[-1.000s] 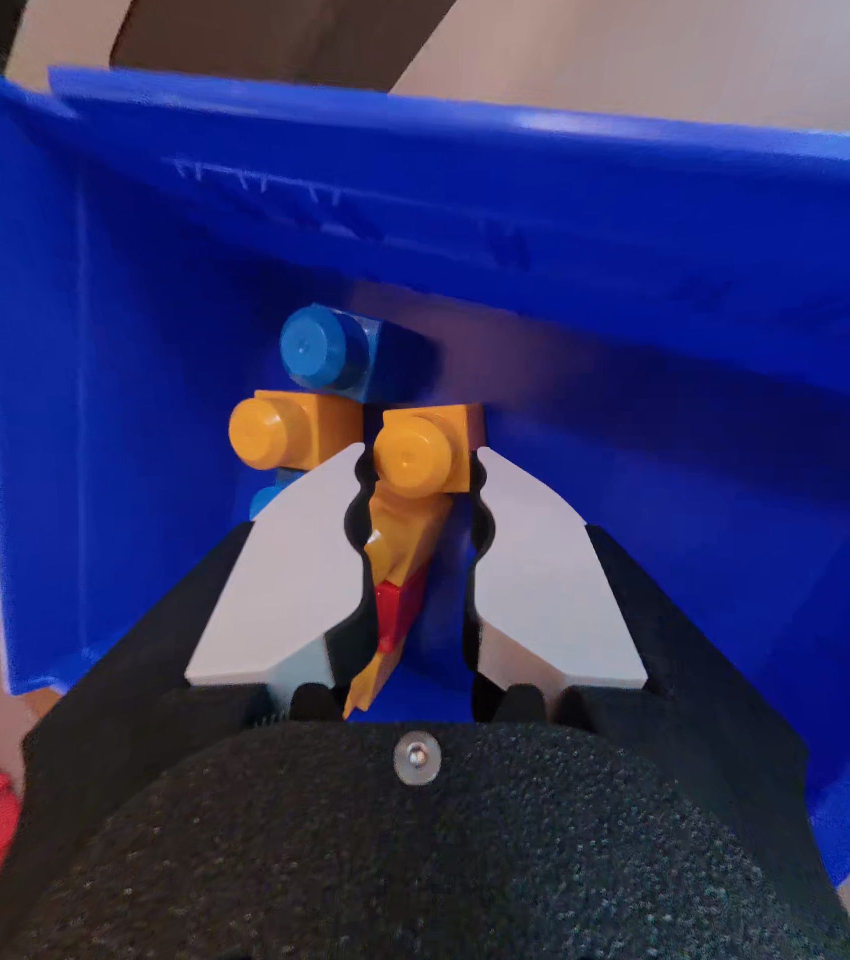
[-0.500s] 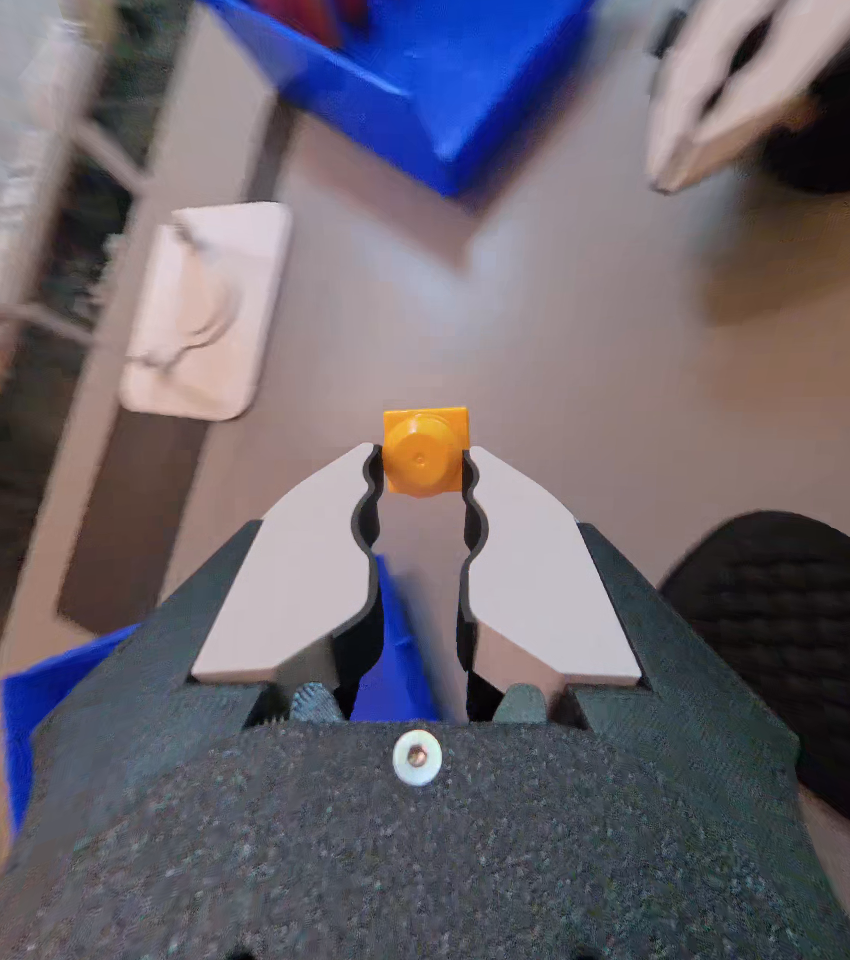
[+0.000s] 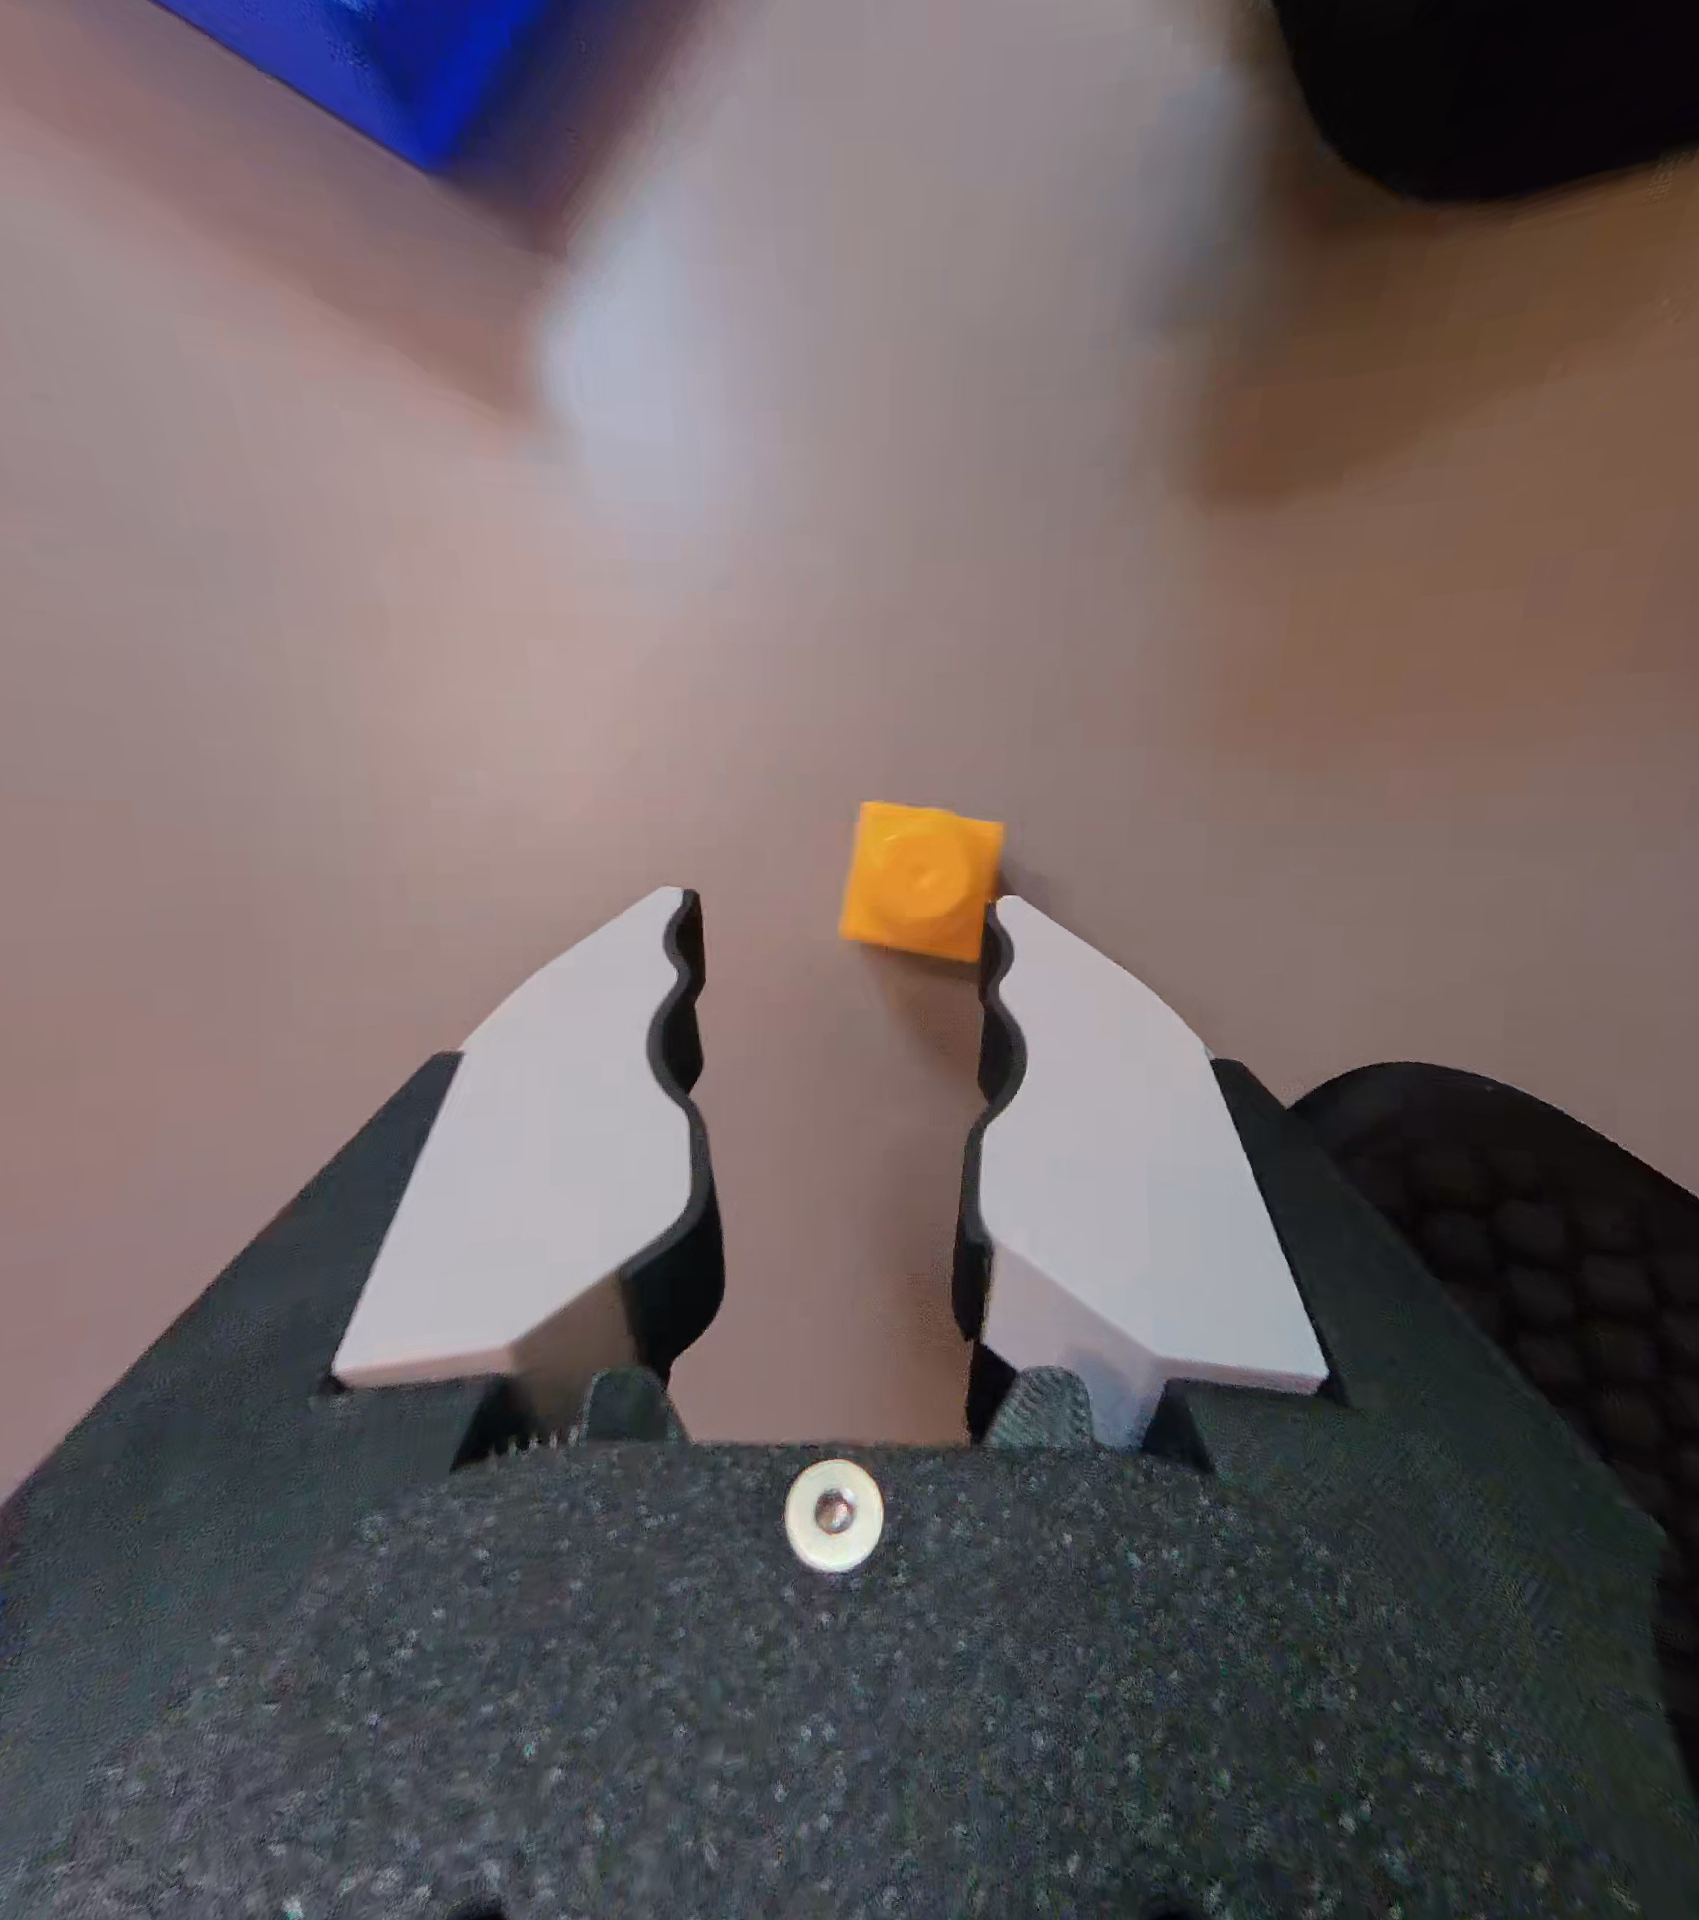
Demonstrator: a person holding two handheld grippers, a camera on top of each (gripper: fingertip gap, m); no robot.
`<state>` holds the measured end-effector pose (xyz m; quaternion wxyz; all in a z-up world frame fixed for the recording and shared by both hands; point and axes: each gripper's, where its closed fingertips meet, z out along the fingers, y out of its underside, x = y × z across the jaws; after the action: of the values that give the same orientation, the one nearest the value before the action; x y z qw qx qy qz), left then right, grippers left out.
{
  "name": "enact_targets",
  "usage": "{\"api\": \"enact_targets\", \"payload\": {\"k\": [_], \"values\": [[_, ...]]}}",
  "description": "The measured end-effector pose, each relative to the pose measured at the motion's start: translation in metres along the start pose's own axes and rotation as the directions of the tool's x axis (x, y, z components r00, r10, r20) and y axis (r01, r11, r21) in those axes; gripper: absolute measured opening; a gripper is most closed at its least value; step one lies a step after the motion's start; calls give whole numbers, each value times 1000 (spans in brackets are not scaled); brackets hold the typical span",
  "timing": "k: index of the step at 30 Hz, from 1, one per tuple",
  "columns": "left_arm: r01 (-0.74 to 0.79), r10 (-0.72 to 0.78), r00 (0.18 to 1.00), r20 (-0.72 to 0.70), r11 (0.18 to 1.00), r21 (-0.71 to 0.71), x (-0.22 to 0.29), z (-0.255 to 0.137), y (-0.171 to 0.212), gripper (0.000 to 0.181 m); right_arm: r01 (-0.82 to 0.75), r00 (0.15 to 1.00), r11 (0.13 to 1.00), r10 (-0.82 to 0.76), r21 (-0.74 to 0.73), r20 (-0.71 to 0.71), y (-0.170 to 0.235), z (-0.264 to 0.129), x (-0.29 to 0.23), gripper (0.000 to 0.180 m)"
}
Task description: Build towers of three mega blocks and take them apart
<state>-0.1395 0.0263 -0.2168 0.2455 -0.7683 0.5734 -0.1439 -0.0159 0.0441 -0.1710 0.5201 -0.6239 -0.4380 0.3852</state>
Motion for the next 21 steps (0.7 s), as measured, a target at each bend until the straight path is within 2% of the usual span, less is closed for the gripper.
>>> {"api": "enact_targets", "payload": {"k": [2,4,6,7,9,13,18,21], "values": [[36,-43,990,133,998,59,-34,-37,-1,47,-2,1000,1000,2,4,-1,-1,0,0,1],[83,-102,946,307,994,73,-82,-79,16,42,-1,1000,1000,1,4,3,-1,0,-1,1],[193,-189,885,425,981,33,-130,-112,54,44,2,1000,1000,-2,2,8,-1,0,-2,1],[280,-249,864,437,960,-5,-148,-120,80,51,4,1000,1000,-4,0,11,-1,1,-3,1],[417,-344,821,456,906,-68,-176,-127,129,55,8,1000,1000,-8,-3,14,-1,1,-4,1],[515,-339,783,521,824,-237,-202,-120,211,57,19,1000,1000,-19,3,-1,-2,-1,-2,1],[529,-236,762,603,765,-368,-216,-106,262,48,11,999,1000,-11,14,-40,-4,-3,5,1],[507,-189,754,629,776,-375,-218,-110,259,36,7,998,1000,-6,14,-60,-3,-4,8,1]]}}
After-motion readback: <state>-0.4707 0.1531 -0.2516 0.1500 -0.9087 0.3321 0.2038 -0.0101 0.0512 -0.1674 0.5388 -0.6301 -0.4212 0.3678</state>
